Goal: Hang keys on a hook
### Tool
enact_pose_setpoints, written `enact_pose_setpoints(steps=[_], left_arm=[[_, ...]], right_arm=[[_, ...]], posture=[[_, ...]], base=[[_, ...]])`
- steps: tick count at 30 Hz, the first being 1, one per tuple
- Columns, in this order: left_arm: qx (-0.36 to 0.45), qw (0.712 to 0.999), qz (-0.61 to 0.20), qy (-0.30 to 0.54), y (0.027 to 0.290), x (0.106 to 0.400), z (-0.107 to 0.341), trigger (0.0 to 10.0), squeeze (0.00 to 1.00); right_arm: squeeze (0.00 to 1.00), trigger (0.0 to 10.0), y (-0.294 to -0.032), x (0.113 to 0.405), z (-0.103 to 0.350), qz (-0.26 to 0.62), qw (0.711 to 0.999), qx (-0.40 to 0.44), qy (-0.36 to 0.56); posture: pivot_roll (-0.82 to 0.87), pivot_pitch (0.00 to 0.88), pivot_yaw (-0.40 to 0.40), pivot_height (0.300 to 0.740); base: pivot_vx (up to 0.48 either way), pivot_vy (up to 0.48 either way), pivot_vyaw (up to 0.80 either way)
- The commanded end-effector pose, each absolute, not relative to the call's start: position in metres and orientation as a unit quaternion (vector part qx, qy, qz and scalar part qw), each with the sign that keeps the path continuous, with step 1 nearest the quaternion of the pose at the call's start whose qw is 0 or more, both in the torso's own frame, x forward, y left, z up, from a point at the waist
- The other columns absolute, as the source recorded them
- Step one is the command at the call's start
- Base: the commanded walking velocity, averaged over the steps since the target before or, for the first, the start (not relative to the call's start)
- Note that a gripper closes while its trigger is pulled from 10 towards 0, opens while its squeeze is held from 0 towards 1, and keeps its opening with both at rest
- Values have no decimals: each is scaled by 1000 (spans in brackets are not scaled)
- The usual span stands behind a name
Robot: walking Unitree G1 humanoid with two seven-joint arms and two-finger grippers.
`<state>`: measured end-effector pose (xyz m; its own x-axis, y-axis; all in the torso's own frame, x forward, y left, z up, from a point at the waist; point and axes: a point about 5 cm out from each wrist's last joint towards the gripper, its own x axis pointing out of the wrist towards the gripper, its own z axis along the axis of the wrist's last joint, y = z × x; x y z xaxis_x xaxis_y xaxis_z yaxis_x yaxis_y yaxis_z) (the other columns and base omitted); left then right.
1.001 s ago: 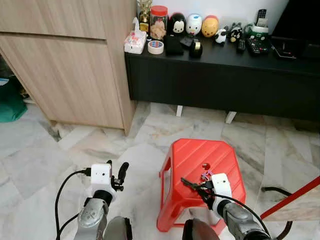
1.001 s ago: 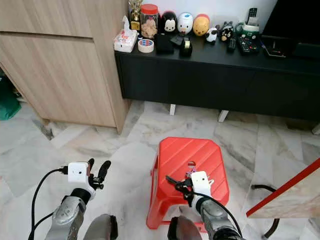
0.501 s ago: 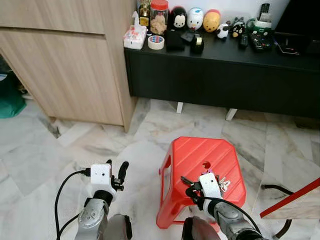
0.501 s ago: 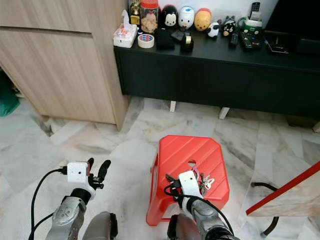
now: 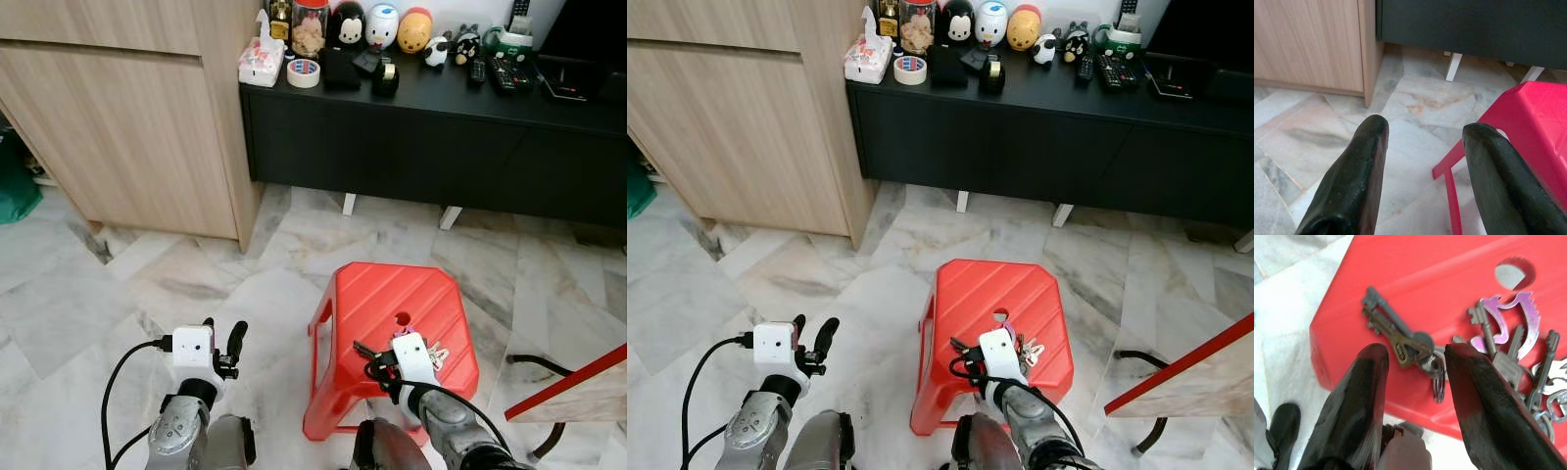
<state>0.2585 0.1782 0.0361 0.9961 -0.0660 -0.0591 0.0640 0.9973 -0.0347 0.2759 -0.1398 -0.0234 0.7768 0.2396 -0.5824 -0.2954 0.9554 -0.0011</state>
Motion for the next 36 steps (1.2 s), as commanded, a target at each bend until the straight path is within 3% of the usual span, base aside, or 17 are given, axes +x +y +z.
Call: enact_pose_setpoints(steps=[1, 23, 24, 25, 26, 27, 28, 29, 31, 32, 36], left_arm=[[-15, 998, -33, 43, 177, 255, 32, 10000, 0], [-11, 998, -33, 49, 180, 254, 30, 10000, 0], [-10, 998, -33, 48, 180, 254, 31, 10000, 0], [-10, 998, -33, 48, 180, 254, 31, 10000, 0], [-10, 998, -33, 47, 180, 255, 31, 10000, 0], [-10, 998, -33, 47, 180, 255, 31, 10000, 0], [-10, 998, -33, 47, 180, 255, 31, 10000, 0], [-10, 998, -34, 47, 180, 255, 31, 10000, 0], [-10, 998, -34, 47, 180, 255, 31, 10000, 0], [-10, 998, -35, 48, 180, 255, 31, 10000, 0], [-10, 998, -35, 49, 179, 255, 30, 10000, 0]], right_arm=[[0, 10000, -144, 275, -24, 131, 943, -38, 303], [0, 10000, -149, 268, -31, 129, 933, -61, 331], [0, 5804, -150, 268, -31, 129, 933, -62, 331], [0, 5804, -150, 268, -31, 129, 933, -61, 331], [0, 2039, -150, 268, -31, 126, 933, -61, 332], [0, 2039, -150, 268, -31, 125, 933, -61, 332], [0, 0, -151, 268, -32, 124, 933, -62, 333], [0, 3725, -151, 268, -32, 123, 932, -63, 334], [0, 3725, -151, 268, -32, 123, 932, -63, 334], [0, 10000, -151, 268, -32, 121, 932, -65, 335], [0, 10000, -152, 268, -32, 117, 932, -66, 338]], posture=[[103, 176, -123, 633], [108, 171, -119, 633], [108, 171, -119, 633], [108, 171, -119, 633], [107, 168, -119, 633], [106, 169, -118, 633], [106, 169, -118, 633], [106, 169, -118, 633], [106, 169, -118, 633], [106, 169, -118, 633], [106, 169, -118, 633]], base=[[0, 0, 0], [0, 0, 0], [0, 0, 0], [0, 0, 0], [0, 0, 0], [0, 0, 0], [0, 0, 0], [0, 0, 0], [0, 0, 0], [0, 0, 0], [0, 0, 0]])
